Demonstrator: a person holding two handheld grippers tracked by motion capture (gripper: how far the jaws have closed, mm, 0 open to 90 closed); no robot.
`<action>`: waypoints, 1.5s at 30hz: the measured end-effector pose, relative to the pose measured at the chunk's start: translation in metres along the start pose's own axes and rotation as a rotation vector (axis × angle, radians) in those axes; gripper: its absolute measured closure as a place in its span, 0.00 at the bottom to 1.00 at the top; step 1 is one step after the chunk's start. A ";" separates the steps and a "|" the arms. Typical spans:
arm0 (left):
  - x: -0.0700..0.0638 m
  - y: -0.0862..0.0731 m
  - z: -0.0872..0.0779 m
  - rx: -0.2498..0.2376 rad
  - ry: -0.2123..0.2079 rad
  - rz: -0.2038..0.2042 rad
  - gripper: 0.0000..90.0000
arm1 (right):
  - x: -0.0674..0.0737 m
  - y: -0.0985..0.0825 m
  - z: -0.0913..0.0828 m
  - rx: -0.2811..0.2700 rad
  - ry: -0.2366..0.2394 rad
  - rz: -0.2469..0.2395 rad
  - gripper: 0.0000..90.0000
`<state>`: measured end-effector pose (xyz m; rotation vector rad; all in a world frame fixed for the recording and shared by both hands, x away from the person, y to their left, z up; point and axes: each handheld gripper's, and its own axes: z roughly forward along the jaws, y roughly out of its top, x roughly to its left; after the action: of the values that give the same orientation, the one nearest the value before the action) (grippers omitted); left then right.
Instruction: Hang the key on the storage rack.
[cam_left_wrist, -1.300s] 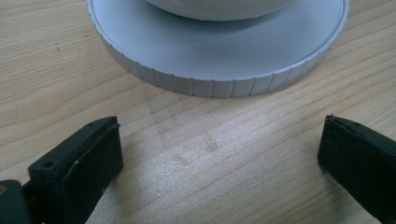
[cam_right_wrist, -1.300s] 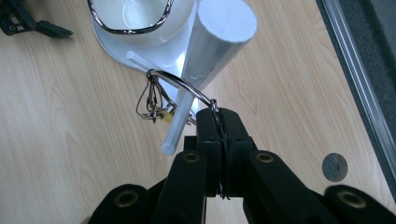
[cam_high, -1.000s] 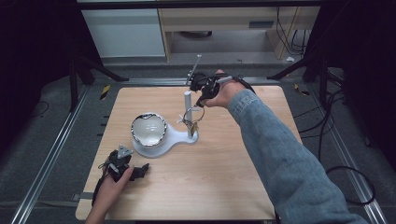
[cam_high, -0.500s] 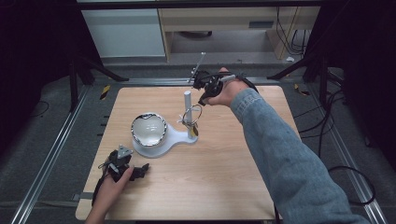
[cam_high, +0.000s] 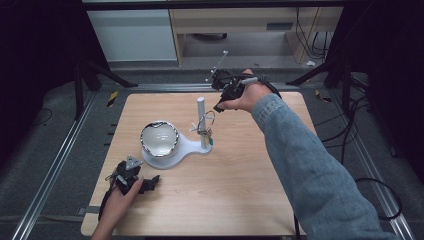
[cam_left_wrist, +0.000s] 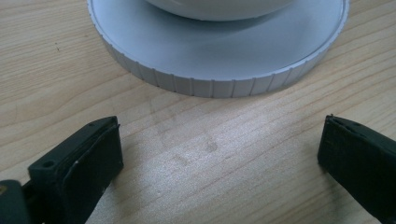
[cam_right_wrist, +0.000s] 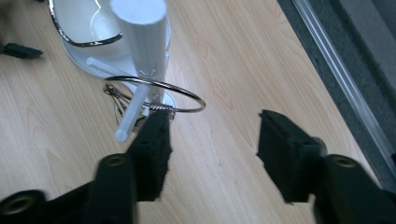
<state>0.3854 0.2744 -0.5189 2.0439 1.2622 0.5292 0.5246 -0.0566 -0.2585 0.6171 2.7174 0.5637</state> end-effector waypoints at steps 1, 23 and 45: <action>0.000 0.000 0.000 0.000 0.000 0.000 0.00 | -0.001 0.000 0.000 0.003 -0.004 0.006 0.45; 0.000 0.000 0.000 0.000 0.000 0.000 0.00 | -0.006 -0.016 -0.008 -0.011 -0.084 0.025 0.07; 0.000 0.000 0.000 0.002 0.000 0.000 0.00 | -0.017 -0.125 -0.001 -0.089 -0.182 0.183 0.12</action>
<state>0.3848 0.2742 -0.5187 2.0455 1.2638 0.5283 0.4951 -0.1688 -0.3088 0.8558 2.4683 0.6358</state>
